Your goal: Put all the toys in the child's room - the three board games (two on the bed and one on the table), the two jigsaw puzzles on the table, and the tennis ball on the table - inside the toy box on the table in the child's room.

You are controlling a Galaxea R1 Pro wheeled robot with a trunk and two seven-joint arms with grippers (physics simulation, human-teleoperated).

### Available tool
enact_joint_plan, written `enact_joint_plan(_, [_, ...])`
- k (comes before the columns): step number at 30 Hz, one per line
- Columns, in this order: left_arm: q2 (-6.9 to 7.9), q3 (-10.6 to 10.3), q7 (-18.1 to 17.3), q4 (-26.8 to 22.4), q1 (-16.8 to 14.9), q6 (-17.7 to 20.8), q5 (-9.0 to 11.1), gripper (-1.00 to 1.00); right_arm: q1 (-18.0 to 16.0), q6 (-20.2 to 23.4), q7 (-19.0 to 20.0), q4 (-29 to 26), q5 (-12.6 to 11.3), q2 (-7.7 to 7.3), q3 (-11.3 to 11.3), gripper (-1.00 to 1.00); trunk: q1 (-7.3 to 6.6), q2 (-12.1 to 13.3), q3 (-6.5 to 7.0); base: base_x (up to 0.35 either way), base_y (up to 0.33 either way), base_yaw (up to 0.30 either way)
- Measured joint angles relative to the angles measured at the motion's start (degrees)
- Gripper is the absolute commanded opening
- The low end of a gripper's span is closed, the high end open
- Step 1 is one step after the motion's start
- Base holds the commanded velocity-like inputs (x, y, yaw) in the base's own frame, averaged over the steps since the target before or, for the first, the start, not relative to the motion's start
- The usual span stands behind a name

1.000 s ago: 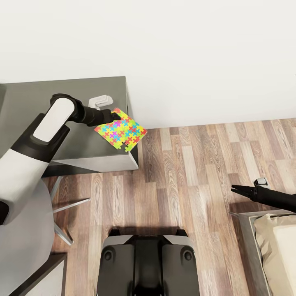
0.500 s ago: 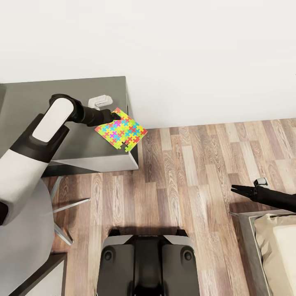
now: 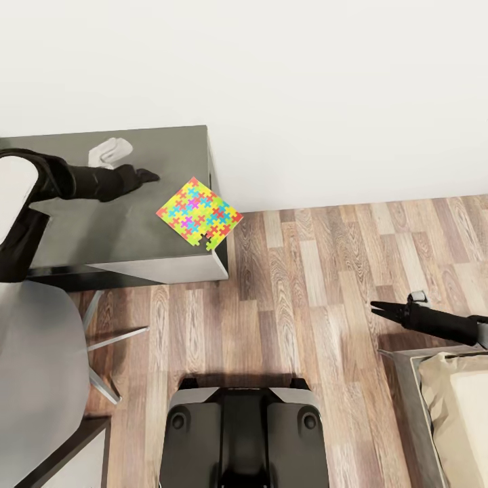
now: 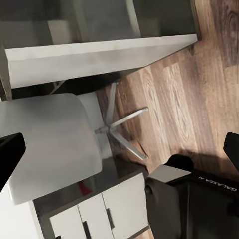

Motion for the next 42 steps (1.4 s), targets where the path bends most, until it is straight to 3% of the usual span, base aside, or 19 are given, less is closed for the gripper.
enact_joint_plan(1, [0.03,0.0,0.0,0.0,0.0,0.0,0.1,1.00,0.0,0.0,0.0,0.0,0.0,0.02,0.0,1.00,0.00,0.0,0.00,0.000,0.000,0.000])
enact_joint_plan(3, [1.47,2.4,0.2,-1.2,0.7,0.0,1.8,1.00,-0.6,0.5,-2.9,0.1,0.0,1.25,-0.6,1.00,0.00,0.0,0.00,0.000,0.000,0.000])
enact_joint_plan(6, [2.16,3.5,0.3,-1.9,0.9,0.0,2.9,1.00,-0.9,0.7,-4.7,0.1,0.0,1.95,-1.2,1.00,0.00,0.0,0.00,0.000,0.000,0.000])
enact_joint_plan(8, [3.47,5.2,0.6,-3.4,1.3,0.1,4.7,1.00,-1.4,1.0,-8.3,0.2,-0.1,3.41,-2.8,1.00,0.00,0.0,0.00,0.000,0.000,0.000])
enact_joint_plan(11, [4.11,6.1,0.8,-4.3,1.5,0.1,5.8,1.00,-1.7,1.1,-10.3,0.2,0.0,4.26,-3.8,1.00,0.00,0.0,0.00,0.000,0.000,0.000])
enact_joint_plan(13, [4.95,7.4,1.4,-6.3,1.9,0.1,7.8,1.00,-2.0,1.2,-13.8,0.1,-0.1,5.99,-6.2,1.00,0.00,0.0,0.00,0.000,0.000,0.000])
enact_joint_plan(16, [5.19,8.0,1.7,-7.2,2.2,0.1,8.9,1.00,-2.0,1.2,-15.5,0.0,-0.1,6.88,-7.5,1.00,0.00,0.0,0.00,0.000,0.000,0.000])
enact_joint_plan(19, [4.95,9.0,2.1,-8.8,3.1,0.1,12.5,1.00,-1.9,1.0,-18.5,-1.0,0.0,9.11,-10.7,1.00,0.00,0.0,0.00,0.000,0.000,0.000])
enact_joint_plan(20, [4.95,9.0,2.1,-8.8,3.1,0.1,12.5,1.00,-1.9,1.0,-18.5,-1.0,0.1,9.13,-10.8,1.00,0.00,0.0,0.00,0.000,0.000,0.000])
enact_joint_plan(22, [3.47,9.4,2.2,-9.4,3.6,0.1,15.5,1.00,-1.8,0.7,-19.7,-1.6,0.2,10.29,-12.1,1.00,0.01,0.0,0.00,0.000,0.000,0.000])
enact_joint_plan(23, [3.45,9.4,2.2,-9.4,3.6,0.1,15.5,1.00,-1.8,0.7,-19.7,-1.7,0.2,10.31,-12.1,1.00,0.00,0.0,0.00,0.000,0.000,0.000])
enact_joint_plan(25, [1.29,9.6,2.2,-9.8,4.1,0.2,18.6,1.00,-1.7,0.2,-20.5,-2.2,0.3,11.20,-13.0,1.00,0.01,0.0,0.00,0.000,0.000,0.000])
enact_joint_plan(26, [1.25,9.6,2.2,-9.8,4.1,0.2,18.5,1.00,-1.7,0.2,-20.5,-2.2,0.3,11.21,-13.0,1.00,0.00,0.0,0.00,0.000,0.000,0.000])
enact_joint_plan(29, [-2.01,10.0,2.2,-10.2,4.6,0.3,23.2,1.00,-1.8,-0.9,-21.2,-2.6,0.3,12.04,-13.8,1.00,0.01,0.0,0.00,0.000,0.000,0.000])
enact_joint_plan(32, [-3.04,10.1,2.2,-10.2,4.8,0.3,24.8,1.00,-1.8,-1.2,-21.3,-2.7,0.3,12.23,-14.0,1.00,0.00,0.0,0.00,0.000,0.000,0.000])
enact_joint_plan(34, [-4.95,10.2,2.1,-10.3,5.3,0.2,28.2,1.00,-1.9,-1.7,-21.4,-2.9,0.2,12.55,-14.3,1.00,0.01,0.0,-0.01,0.000,0.000,0.000])
enact_joint_plan(37, [-5.98,10.3,2.1,-10.4,5.7,0.2,29.7,1.00,-2.0,-1.8,-21.5,-3.0,0.1,12.76,-14.4,1.00,0.00,0.0,-0.01,0.000,0.000,0.000])
enact_joint_plan(40, [-8.75,11.1,2.0,-10.4,6.7,0.1,33.1,1.00,-2.2,-2.2,-21.5,-3.1,0.1,13.68,-14.6,1.00,0.00,0.0,-0.01,0.000,0.000,0.000])
enact_joint_plan(42, [-9.49,11.7,2.1,-10.4,6.9,0.1,33.9,1.00,-2.3,-2.2,-21.5,-3.2,0.1,14.00,-14.7,1.00,0.00,0.0,-0.01,0.000,0.000,0.000])
